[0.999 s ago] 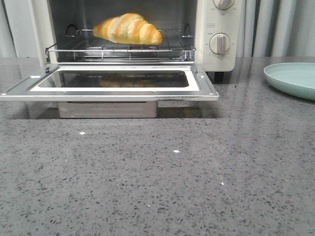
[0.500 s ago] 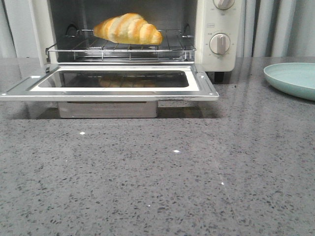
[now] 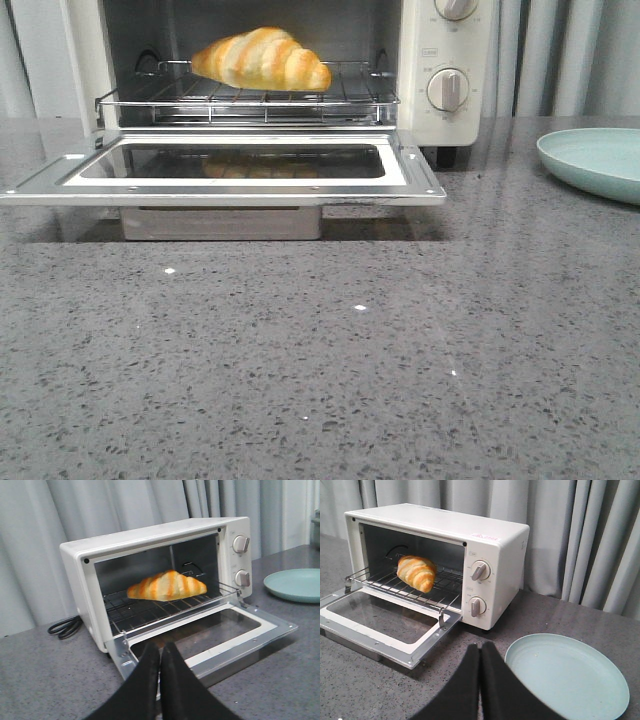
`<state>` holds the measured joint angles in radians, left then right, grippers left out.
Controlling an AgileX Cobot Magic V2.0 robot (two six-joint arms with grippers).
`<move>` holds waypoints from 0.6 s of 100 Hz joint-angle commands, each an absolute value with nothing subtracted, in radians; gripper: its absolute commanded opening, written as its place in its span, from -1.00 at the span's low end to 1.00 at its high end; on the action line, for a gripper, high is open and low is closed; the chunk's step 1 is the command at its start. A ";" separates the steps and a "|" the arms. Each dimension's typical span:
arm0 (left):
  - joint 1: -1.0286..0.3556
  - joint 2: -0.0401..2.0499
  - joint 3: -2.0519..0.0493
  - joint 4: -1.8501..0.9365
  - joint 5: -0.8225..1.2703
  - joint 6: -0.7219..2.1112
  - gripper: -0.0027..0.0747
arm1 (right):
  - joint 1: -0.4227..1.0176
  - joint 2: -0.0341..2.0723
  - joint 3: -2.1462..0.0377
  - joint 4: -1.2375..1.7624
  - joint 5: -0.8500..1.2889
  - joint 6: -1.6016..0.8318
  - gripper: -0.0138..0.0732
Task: Put bread in oven
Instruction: 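Open the right gripper and withdraw it out of the oven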
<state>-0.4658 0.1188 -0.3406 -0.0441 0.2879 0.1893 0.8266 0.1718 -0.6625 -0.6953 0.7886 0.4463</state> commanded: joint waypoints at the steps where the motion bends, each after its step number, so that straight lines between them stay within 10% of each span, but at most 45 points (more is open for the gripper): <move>1: -0.431 0.122 -0.312 -0.017 0.136 0.227 -0.99 | 0.819 0.185 -0.684 -0.738 0.723 0.444 -0.80; 22: -0.275 0.072 -0.088 -0.116 -0.074 0.173 -0.99 | 0.819 0.185 -0.684 -0.738 0.723 0.444 -0.80; 60: -0.176 -0.029 0.024 -0.162 0.268 0.121 -0.99 | 0.819 0.185 -0.684 -0.739 0.723 0.444 -0.80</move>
